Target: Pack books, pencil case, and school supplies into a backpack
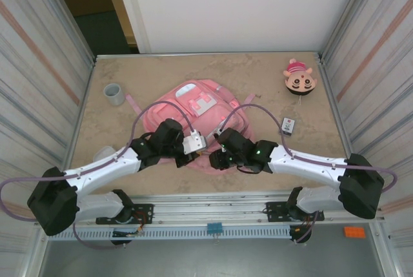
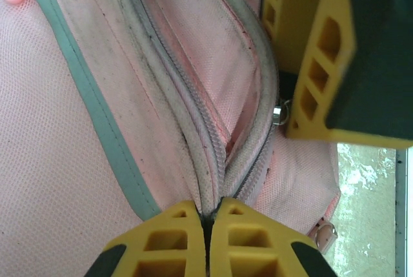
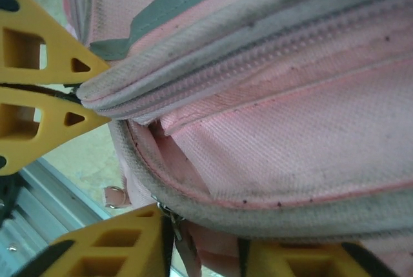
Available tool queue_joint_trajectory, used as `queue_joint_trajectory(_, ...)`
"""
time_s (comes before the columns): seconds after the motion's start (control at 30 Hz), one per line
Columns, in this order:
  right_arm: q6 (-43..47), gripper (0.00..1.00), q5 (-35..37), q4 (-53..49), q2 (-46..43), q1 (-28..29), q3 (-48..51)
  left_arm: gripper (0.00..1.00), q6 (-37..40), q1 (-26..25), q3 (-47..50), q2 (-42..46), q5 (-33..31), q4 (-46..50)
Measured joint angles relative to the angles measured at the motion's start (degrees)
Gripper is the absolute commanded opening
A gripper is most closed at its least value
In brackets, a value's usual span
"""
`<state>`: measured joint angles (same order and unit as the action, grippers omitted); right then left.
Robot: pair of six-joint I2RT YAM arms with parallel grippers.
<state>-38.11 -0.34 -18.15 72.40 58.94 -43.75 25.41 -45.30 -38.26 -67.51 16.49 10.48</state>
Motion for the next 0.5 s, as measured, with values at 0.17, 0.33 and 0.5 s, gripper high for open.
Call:
queue_joint_trajectory(0.17, 0.7, 0.01, 2.6, -3.3, -0.6, 0.6, -2.0, 0.00, 0.3, 0.8, -0.3, 0.0, 0.2, 0.2)
queue_joint_trajectory(0.33, 2.3, 0.00, 4.0, -8.1, -5.4, -3.7, -2.1, 0.00, 2.9, 3.5, -0.4, 1.3, 0.7, 2.8)
queue_joint_trajectory(0.5, 4.3, 0.00, 0.2, -8.5, -9.1, -9.2, -1.8, 0.03, 4.6, 4.3, -0.4, 3.2, 1.2, 3.4)
